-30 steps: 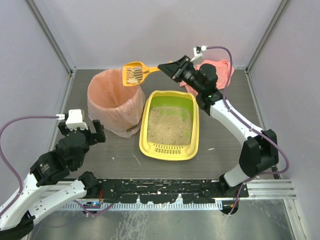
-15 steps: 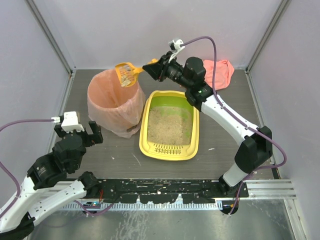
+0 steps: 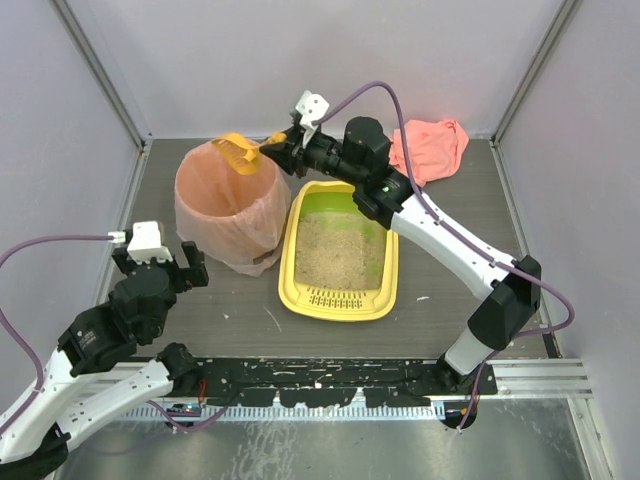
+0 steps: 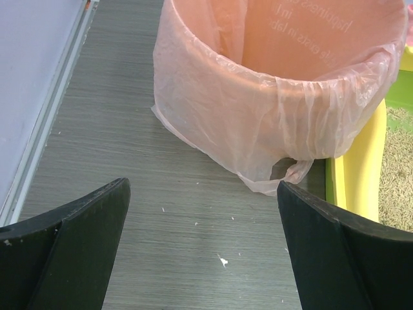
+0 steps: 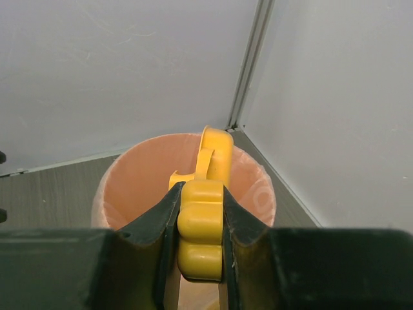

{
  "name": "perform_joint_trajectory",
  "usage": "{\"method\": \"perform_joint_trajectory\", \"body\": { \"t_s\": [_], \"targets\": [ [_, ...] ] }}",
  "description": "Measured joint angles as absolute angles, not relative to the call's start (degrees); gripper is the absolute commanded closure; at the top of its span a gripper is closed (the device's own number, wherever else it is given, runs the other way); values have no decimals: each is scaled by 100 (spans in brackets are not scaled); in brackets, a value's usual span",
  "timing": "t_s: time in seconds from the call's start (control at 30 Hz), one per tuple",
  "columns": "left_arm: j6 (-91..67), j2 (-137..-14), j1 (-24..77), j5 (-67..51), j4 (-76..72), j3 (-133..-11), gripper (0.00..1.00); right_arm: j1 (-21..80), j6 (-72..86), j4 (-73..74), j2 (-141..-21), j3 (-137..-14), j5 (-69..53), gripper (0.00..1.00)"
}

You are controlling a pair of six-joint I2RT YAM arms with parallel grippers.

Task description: Clean the litter box

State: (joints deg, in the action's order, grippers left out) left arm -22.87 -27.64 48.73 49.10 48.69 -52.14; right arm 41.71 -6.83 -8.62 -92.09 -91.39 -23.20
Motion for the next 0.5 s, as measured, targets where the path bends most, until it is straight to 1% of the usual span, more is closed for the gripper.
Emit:
{"method": "perform_joint_trajectory", "body": {
  "t_s": [0.17, 0.33, 0.5],
  "targets": [
    [-2259, -2803, 4873, 4807, 4849, -5212, 2, 4272, -963, -742, -9203, -9242, -2093, 99],
    [-2080, -3022, 4873, 4493, 4689, -5207, 2, 4316, -565, -701, -9024, -9131, -1518, 99],
    [-1887, -3610, 4873, 4069, 4565, -5227, 1, 4318, 80, -591, -7915, -8187, -799, 99]
  ]
}}
